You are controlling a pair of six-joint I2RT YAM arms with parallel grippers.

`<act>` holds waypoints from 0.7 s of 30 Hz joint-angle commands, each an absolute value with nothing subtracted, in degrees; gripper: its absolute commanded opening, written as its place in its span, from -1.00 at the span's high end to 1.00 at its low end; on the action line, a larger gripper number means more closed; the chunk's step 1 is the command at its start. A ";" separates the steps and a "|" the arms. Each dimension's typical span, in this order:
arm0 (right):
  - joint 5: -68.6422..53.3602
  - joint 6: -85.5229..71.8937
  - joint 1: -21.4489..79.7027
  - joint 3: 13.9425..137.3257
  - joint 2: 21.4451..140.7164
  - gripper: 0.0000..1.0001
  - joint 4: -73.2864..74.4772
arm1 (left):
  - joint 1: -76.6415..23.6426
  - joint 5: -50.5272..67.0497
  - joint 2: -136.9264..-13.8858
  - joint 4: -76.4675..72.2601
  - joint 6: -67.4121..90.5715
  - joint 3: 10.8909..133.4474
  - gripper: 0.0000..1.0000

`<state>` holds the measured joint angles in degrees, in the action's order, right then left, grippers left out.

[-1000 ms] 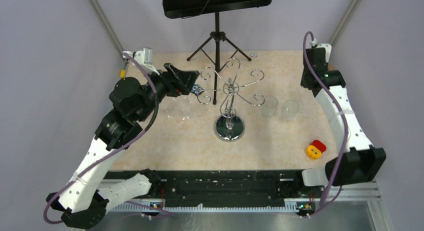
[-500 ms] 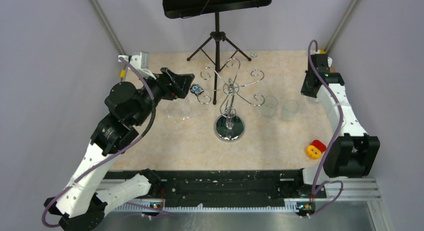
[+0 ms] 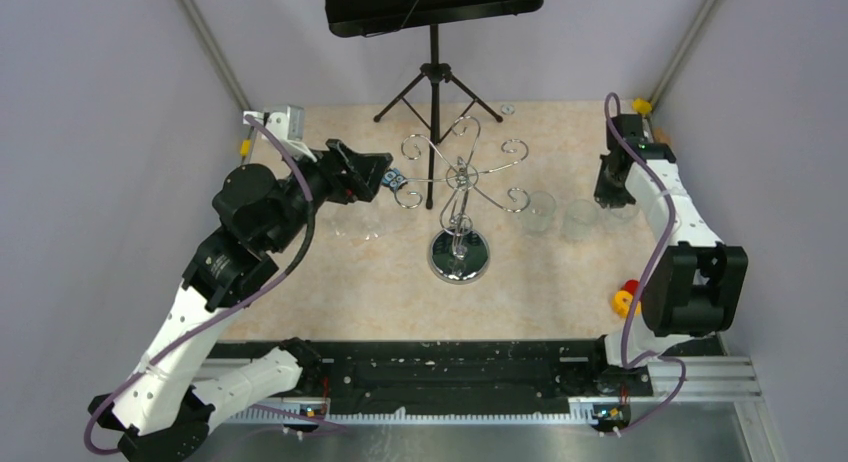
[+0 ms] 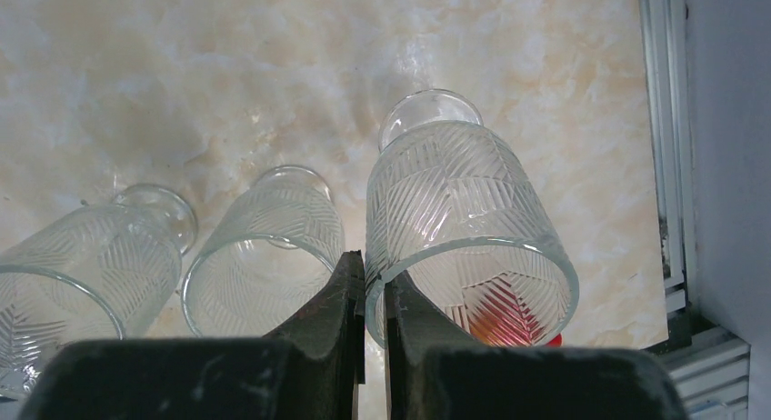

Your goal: Take the wine glass off the wine glass rack

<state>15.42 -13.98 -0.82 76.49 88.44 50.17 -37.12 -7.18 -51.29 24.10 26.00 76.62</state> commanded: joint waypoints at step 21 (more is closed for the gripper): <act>15.51 -15.02 -2.38 72.36 89.24 0.62 51.52 | -37.10 -2.71 -51.94 24.47 26.16 77.69 -0.71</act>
<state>13.69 -15.09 -1.74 71.64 90.61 52.71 -37.12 -3.22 -52.40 25.15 26.02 76.62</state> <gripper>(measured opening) 0.147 0.854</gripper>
